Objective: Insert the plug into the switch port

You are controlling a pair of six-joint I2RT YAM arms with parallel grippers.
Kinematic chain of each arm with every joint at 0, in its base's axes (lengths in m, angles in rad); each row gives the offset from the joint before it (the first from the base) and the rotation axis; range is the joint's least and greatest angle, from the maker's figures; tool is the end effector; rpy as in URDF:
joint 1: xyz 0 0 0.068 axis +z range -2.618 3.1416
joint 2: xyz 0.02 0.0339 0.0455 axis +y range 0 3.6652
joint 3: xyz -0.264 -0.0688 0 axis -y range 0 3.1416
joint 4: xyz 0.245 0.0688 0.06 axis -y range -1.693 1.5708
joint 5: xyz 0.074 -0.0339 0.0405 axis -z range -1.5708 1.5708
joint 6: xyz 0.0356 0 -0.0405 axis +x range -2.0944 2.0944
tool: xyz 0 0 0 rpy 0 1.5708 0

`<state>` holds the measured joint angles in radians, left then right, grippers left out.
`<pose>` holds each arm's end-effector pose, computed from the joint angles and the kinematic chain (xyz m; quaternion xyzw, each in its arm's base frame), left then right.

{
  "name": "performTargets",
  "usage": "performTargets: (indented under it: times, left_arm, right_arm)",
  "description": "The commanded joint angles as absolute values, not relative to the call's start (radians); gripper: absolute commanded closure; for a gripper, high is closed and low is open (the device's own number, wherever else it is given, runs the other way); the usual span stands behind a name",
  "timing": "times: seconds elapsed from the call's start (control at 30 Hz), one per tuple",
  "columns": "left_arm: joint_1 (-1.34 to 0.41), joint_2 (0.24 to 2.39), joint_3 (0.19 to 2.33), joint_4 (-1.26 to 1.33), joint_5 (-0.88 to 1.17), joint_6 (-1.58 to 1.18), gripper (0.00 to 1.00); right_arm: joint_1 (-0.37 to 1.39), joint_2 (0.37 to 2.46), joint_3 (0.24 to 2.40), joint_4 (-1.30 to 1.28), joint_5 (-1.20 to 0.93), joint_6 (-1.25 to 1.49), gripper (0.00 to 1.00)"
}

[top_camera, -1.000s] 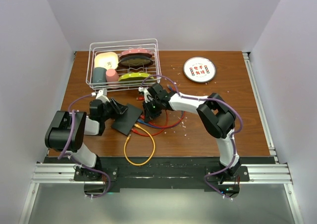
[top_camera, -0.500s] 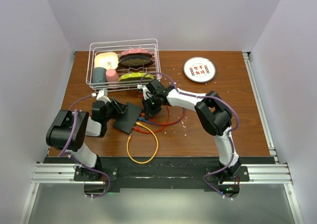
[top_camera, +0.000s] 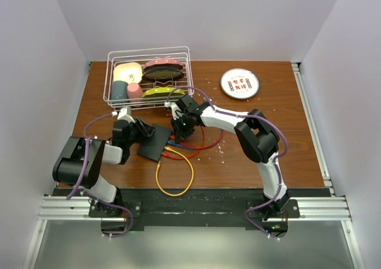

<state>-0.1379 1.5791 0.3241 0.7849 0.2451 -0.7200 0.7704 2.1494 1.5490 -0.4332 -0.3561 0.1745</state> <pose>0.2485 -0.0432 0.1141 -0.1815 0.8287 -0.3106 0.4287 0.3181 0.3260 0.1534 -0.3235 0.8933 0.2709 0.1549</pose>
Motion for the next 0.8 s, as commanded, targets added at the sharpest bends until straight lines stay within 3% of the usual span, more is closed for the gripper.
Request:
performTargets:
  times: [0.0, 0.1, 0.33, 0.67, 0.77]
  left_arm:
    - [-0.276, 1.552, 0.337, 0.500, 0.569, -0.758, 0.57]
    - [-0.262, 1.510, 0.383, 0.417, 0.508, -0.729, 0.47]
    - [-0.199, 1.367, 0.518, 0.191, 0.338, -0.640, 0.21]
    - [-0.196, 1.080, 0.667, -0.044, 0.100, -0.519, 0.07]
    - [-0.196, 1.003, 0.686, -0.066, 0.075, -0.493, 0.05]
  right_arm:
    - [0.815, 2.172, 1.528, -0.092, -0.233, 0.146, 1.00]
    - [0.813, 2.151, 1.514, -0.133, -0.195, 0.149, 0.94]
    - [0.813, 2.063, 1.454, -0.189, -0.071, 0.153, 0.64]
    - [0.813, 1.847, 1.398, -0.189, 0.028, 0.149, 0.27]
    - [0.813, 1.787, 1.376, -0.186, 0.048, 0.146, 0.20]
